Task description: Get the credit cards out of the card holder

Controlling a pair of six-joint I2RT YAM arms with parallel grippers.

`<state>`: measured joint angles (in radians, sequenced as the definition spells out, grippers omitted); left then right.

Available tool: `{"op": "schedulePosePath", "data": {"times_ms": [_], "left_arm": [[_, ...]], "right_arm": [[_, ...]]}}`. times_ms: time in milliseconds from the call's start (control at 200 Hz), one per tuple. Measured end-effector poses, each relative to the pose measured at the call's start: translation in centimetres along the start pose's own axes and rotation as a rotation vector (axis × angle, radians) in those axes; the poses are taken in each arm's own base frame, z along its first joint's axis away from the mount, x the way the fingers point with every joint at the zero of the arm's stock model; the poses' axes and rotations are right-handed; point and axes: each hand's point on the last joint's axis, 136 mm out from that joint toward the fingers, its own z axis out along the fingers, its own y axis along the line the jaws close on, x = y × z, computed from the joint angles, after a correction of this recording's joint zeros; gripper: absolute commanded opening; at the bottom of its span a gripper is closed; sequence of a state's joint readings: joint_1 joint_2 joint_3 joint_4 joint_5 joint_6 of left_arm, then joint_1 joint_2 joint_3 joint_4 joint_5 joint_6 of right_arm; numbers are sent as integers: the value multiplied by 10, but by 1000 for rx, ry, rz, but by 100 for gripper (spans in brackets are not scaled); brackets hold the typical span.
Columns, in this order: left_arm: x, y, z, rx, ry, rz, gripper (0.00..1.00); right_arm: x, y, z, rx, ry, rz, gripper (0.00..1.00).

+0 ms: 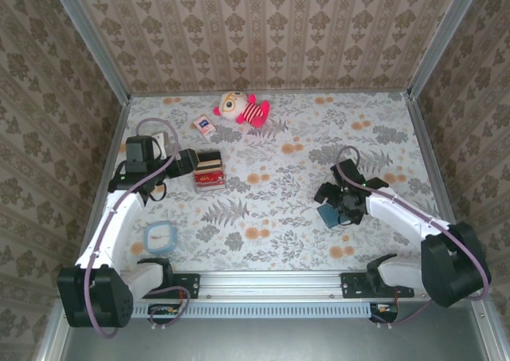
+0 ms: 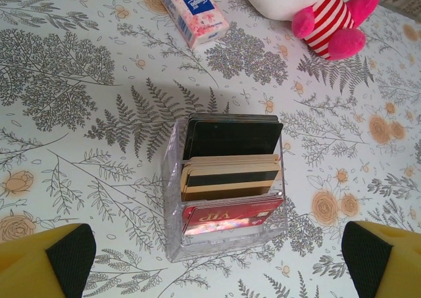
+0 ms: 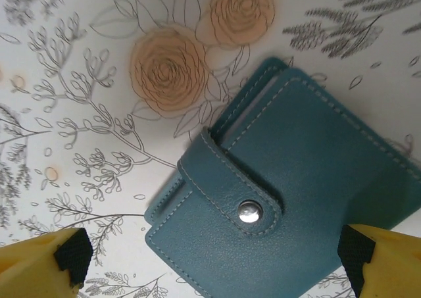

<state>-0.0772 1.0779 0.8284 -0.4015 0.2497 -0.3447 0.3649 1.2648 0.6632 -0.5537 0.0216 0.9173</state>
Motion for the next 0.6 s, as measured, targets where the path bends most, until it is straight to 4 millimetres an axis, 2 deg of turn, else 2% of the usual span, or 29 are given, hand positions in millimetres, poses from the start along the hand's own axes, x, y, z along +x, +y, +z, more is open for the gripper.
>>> {"op": "schedulePosePath", "data": {"times_ms": [120,185,280,495,595], "left_arm": [[0,0,0,-3,-2,1,100],[-1,0,0,-2,-4,1,100],[-1,0,0,-1,-5,1,100],[-1,0,1,-1,-3,0,100],[1,0,3,1,7,-2,100]], "right_arm": [[8,5,13,28,26,-19,99],[8,15,17,42,28,-37,99],[5,41,25,32,33,-72,99],[-12,122,40,-103,-5,-112,97],[-17,142,41,-143,-14,-118,97]]}}
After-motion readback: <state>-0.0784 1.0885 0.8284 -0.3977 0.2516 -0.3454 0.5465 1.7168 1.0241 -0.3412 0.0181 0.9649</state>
